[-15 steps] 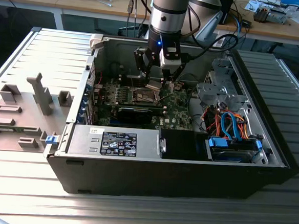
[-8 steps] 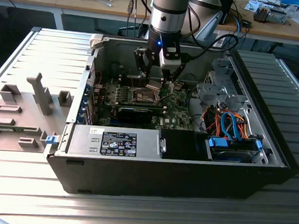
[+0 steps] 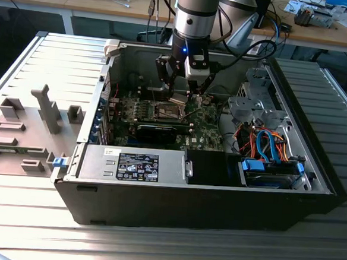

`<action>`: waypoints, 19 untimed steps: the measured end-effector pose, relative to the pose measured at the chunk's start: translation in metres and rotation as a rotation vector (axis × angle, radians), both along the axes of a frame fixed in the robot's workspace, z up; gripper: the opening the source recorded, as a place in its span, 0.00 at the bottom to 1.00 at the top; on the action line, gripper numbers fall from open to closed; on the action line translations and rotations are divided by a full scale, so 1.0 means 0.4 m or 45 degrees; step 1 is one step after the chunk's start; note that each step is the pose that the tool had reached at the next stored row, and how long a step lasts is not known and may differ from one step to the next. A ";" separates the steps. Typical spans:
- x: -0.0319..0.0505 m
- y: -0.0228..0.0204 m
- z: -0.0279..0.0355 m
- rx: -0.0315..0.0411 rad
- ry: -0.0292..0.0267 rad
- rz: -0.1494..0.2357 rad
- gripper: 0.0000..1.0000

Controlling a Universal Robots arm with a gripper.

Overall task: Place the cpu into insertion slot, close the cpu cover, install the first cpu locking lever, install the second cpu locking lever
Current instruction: 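Place the cpu into insertion slot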

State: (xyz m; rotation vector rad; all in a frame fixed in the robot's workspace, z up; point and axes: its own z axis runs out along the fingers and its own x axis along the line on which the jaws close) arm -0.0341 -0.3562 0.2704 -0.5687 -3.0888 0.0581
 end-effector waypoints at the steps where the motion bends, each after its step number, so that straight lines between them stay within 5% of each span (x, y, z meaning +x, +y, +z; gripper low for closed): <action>1: 0.000 0.000 0.000 -0.0001 0.0000 -0.001 0.54; 19: 0.000 0.000 0.000 -0.0029 0.0000 -0.026 0.54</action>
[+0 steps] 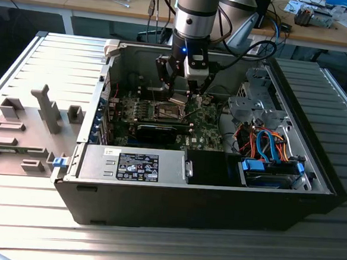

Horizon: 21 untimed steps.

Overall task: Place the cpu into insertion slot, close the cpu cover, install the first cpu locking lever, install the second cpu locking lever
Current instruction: 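Place the cpu into insertion slot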

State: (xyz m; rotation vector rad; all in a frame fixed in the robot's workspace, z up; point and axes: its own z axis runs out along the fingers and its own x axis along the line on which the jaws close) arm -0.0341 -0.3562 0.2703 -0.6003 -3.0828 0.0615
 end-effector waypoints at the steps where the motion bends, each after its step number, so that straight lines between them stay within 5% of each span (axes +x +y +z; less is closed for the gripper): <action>1: 0.000 0.000 0.000 -0.0001 0.0000 -0.002 0.54; 21: 0.000 0.000 0.000 -0.0035 0.0001 -0.024 0.54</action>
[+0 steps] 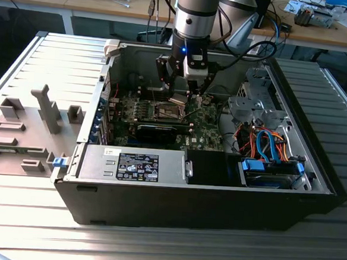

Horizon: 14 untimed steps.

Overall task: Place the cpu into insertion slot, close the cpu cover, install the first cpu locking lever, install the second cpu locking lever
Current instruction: 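Place the cpu into insertion slot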

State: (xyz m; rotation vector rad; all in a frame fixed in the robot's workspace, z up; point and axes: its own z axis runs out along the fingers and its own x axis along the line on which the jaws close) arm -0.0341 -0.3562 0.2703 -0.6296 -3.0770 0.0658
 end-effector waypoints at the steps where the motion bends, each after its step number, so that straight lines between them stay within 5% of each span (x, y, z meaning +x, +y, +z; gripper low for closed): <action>1: 0.000 0.000 0.000 -0.0003 0.0000 -0.002 0.54; 14: 0.000 0.000 0.000 -0.0025 -0.0001 -0.017 0.54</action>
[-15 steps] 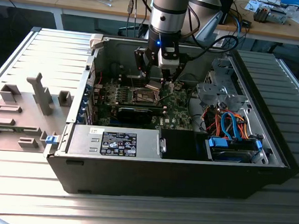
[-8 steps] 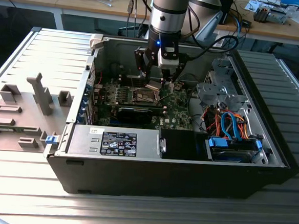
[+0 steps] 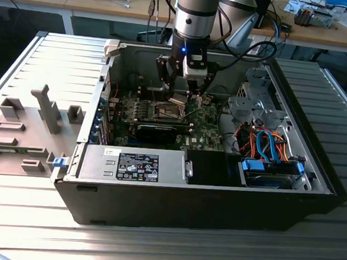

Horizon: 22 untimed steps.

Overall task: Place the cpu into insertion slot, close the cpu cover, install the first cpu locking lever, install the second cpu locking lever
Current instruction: 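Place the cpu into insertion slot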

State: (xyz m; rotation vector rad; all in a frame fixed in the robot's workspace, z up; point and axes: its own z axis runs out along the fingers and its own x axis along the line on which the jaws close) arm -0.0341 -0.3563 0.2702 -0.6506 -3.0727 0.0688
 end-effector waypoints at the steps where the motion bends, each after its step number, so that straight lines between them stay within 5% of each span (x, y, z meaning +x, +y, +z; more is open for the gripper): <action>1: 0.000 0.000 0.000 -0.0003 0.0001 -0.001 0.54; 22: 0.000 0.000 0.000 -0.0032 0.0001 -0.025 0.54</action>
